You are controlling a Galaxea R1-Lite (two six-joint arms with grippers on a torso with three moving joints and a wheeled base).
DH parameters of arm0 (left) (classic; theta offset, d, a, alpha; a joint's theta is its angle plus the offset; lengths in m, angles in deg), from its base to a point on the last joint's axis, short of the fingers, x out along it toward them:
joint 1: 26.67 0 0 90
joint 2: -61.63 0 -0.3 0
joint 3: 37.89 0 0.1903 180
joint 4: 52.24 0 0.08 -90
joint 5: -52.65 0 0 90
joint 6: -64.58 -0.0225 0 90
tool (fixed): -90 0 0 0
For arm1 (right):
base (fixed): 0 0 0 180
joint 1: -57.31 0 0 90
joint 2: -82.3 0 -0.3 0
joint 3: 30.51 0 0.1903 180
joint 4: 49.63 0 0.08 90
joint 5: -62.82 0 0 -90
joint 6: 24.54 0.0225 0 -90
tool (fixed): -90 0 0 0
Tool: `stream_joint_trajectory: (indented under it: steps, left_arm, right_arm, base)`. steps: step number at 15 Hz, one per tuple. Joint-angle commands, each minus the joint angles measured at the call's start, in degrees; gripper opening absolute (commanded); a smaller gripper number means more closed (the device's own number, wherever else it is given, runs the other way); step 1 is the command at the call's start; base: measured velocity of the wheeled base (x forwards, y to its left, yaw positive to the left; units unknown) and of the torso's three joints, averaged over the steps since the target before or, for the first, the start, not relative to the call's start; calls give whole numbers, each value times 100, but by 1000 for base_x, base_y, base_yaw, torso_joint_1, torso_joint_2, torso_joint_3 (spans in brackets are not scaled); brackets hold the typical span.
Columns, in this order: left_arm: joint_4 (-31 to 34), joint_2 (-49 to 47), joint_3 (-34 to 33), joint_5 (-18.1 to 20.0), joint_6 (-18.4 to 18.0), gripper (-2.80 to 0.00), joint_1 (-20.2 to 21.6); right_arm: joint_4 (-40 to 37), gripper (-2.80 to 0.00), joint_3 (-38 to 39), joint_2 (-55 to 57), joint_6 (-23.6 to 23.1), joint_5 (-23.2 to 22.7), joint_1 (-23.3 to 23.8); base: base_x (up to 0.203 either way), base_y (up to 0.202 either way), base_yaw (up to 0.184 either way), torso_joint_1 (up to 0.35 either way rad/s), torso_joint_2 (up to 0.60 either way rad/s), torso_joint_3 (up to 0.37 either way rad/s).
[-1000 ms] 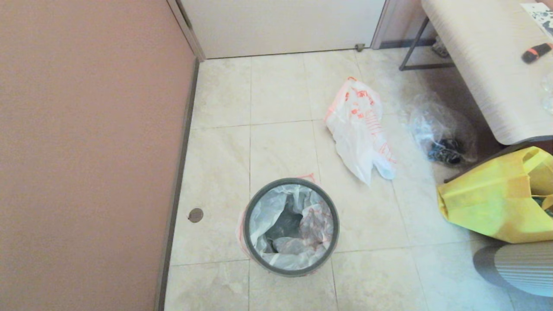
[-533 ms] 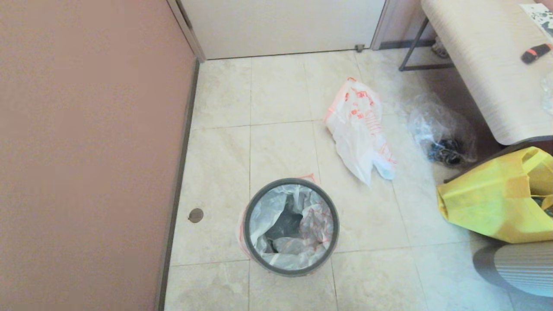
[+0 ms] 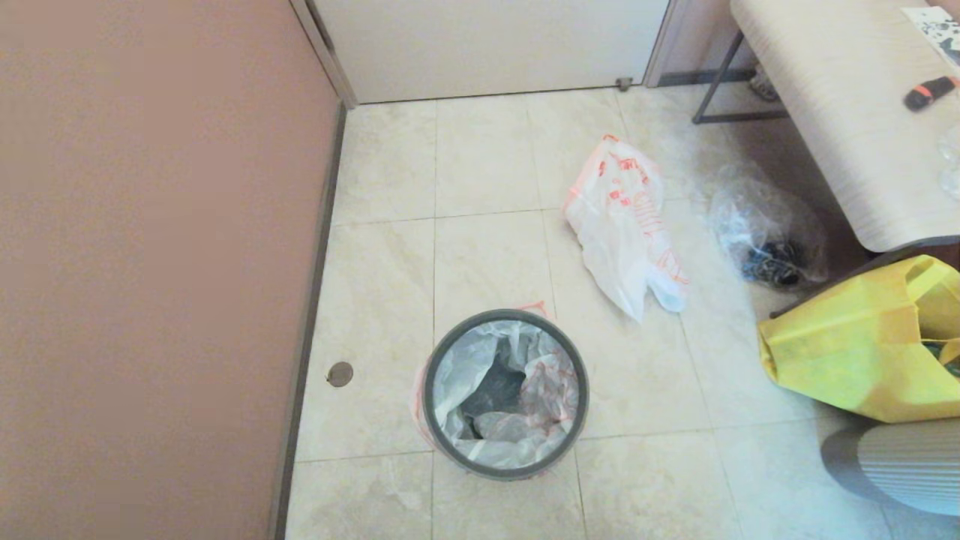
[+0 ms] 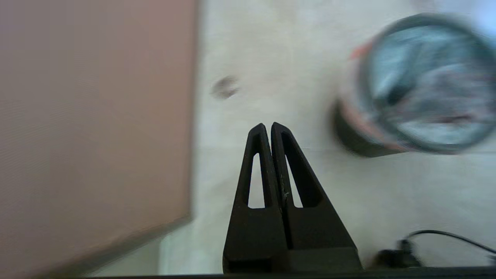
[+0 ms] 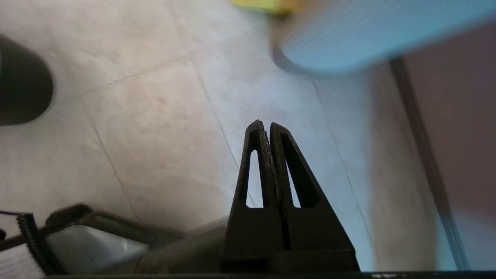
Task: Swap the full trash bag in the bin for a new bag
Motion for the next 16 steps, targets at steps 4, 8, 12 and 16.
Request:
stream_joint_trajectory:
  steps: [4, 8, 12, 16]
  left_arm:
    - [-64, 0, -129, 103, -51, -280, 1]
    - [-63, 0, -129, 71, 38, -280, 1]
    - [-64, 0, -129, 68, 44, -280, 1]
    - [-64, 0, -129, 68, 46, -280, 1]
  right_arm:
    - [3762, -280, 2142, -264, -531, -690, -4]
    - [4458, -280, 2734, -257, -1160, -1906, -3]
    - [4313, -280, 2726, -251, -818, -1915, -3]
    - [4313, -280, 2726, -251, -809, -1897, -3]
  base:
    - [0, 0, 0, 0, 0, 0]
    - [0, 0, 0, 0, 0, 0]
    - [0, 0, 0, 0, 0, 0]
    - [0, 0, 0, 0, 0, 0]
